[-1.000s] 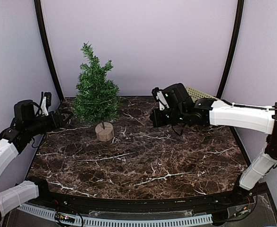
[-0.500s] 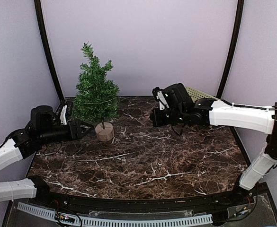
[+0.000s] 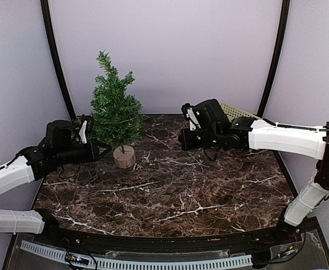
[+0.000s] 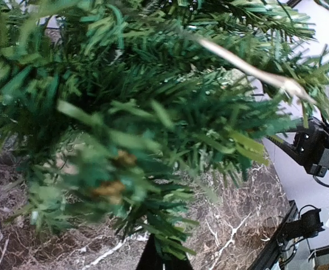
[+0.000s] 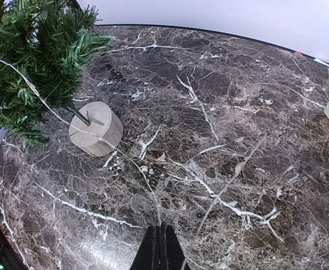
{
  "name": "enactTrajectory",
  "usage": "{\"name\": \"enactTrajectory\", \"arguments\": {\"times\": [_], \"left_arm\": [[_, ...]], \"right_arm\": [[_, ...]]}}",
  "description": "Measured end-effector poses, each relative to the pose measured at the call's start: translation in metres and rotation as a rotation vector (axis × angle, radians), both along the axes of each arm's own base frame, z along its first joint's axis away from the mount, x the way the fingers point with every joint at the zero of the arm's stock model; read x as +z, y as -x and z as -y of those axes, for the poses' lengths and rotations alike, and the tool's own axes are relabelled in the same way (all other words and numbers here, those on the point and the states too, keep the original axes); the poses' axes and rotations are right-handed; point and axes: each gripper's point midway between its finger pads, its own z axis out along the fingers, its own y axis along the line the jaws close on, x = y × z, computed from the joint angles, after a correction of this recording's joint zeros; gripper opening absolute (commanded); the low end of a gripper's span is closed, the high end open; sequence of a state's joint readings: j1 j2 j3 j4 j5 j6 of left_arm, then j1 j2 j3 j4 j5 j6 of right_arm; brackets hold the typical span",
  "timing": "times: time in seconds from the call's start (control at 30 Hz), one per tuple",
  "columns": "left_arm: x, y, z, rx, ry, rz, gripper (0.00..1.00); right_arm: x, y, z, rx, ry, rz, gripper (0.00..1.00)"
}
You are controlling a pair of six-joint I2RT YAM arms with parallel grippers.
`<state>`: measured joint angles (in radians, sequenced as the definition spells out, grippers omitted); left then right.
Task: Decorate the small christmas tree
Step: Wrap the side of the string light in the gap of the branches.
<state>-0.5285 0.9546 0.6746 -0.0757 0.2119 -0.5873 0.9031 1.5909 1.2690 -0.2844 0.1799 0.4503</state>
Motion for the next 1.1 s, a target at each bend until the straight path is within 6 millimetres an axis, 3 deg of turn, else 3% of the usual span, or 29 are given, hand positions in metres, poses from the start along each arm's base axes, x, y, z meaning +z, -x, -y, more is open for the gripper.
{"name": "enactTrajectory", "arguments": {"times": [0.13, 0.3, 0.5, 0.67, 0.8, 0.87, 0.93, 1.0, 1.07, 1.1], "left_arm": [[0.001, 0.000, -0.008, 0.030, -0.032, 0.014, 0.00], [0.004, 0.005, -0.032, 0.085, -0.067, 0.018, 0.00], [0.007, -0.006, -0.079, 0.180, -0.056, 0.025, 0.00], [-0.001, -0.016, -0.096, 0.175, -0.084, 0.023, 0.00], [-0.014, -0.027, -0.107, 0.162, -0.116, 0.000, 0.00], [-0.015, -0.033, -0.113, 0.158, -0.120, 0.003, 0.04], [-0.012, -0.039, -0.117, 0.159, -0.120, 0.016, 0.14], [-0.006, -0.046, -0.120, 0.161, -0.123, 0.033, 0.27], [0.001, -0.050, -0.121, 0.162, -0.125, 0.048, 0.46], [0.003, -0.050, -0.122, 0.160, -0.131, 0.059, 0.50]], "right_arm": [[0.003, 0.003, 0.002, 0.009, -0.002, 0.005, 0.00], [0.010, 0.016, 0.000, 0.053, -0.002, 0.012, 0.00], [0.006, 0.053, -0.020, 0.151, 0.012, -0.019, 0.00], [0.004, 0.083, -0.039, 0.225, -0.005, -0.049, 0.00], [0.005, 0.094, -0.048, 0.251, -0.034, -0.064, 0.00], [0.005, 0.093, -0.052, 0.249, -0.043, -0.067, 0.00], [0.003, 0.089, -0.057, 0.238, -0.040, -0.068, 0.00], [0.004, 0.082, -0.062, 0.220, -0.035, -0.056, 0.00], [0.010, 0.073, -0.066, 0.198, -0.038, -0.036, 0.00], [0.013, 0.069, -0.067, 0.189, -0.040, -0.028, 0.00]]}}
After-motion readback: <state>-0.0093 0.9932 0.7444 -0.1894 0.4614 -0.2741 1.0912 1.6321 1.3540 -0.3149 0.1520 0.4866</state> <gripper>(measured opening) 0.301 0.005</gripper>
